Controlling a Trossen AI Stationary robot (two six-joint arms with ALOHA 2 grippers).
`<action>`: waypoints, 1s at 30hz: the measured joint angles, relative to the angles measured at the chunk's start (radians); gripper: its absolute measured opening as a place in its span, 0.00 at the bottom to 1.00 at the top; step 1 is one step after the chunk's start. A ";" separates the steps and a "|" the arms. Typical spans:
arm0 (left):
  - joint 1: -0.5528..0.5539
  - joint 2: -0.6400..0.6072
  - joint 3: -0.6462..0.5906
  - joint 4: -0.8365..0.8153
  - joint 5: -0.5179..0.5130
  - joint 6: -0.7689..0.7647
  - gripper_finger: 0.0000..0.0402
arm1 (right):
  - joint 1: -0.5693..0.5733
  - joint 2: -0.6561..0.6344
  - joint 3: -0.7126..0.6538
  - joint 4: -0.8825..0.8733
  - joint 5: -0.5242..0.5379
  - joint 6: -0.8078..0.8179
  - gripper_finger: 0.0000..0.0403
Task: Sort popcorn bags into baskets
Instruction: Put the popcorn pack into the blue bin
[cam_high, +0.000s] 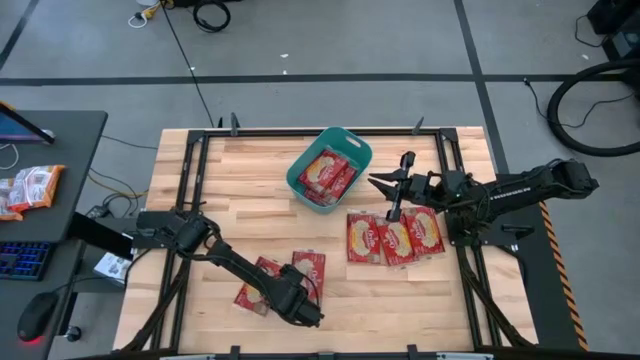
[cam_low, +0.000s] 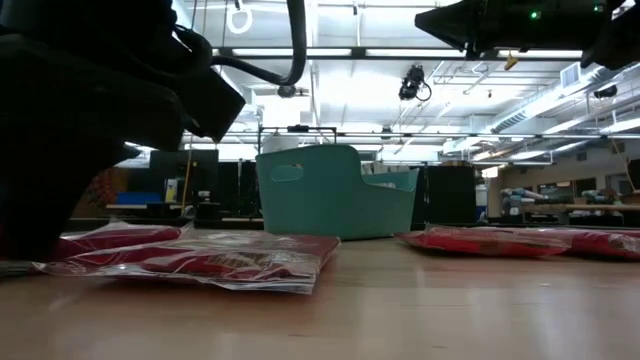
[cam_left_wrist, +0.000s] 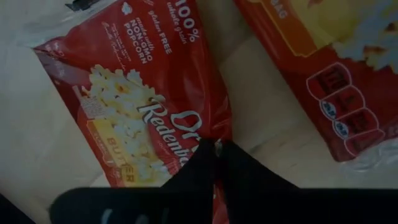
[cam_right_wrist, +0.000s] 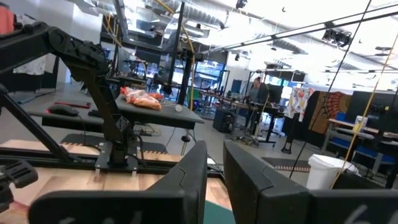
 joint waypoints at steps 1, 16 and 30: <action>0.000 -0.003 0.000 -0.001 0.001 0.012 0.04 | 0.000 0.000 0.000 -0.003 0.000 0.003 0.15; 0.007 -0.273 -0.002 -0.113 -0.207 0.056 0.01 | 0.001 0.000 0.000 -0.099 -0.093 0.142 0.15; 0.165 -0.438 -0.001 -0.064 -0.710 0.552 0.00 | 0.024 0.000 0.000 -0.260 -0.227 0.335 0.15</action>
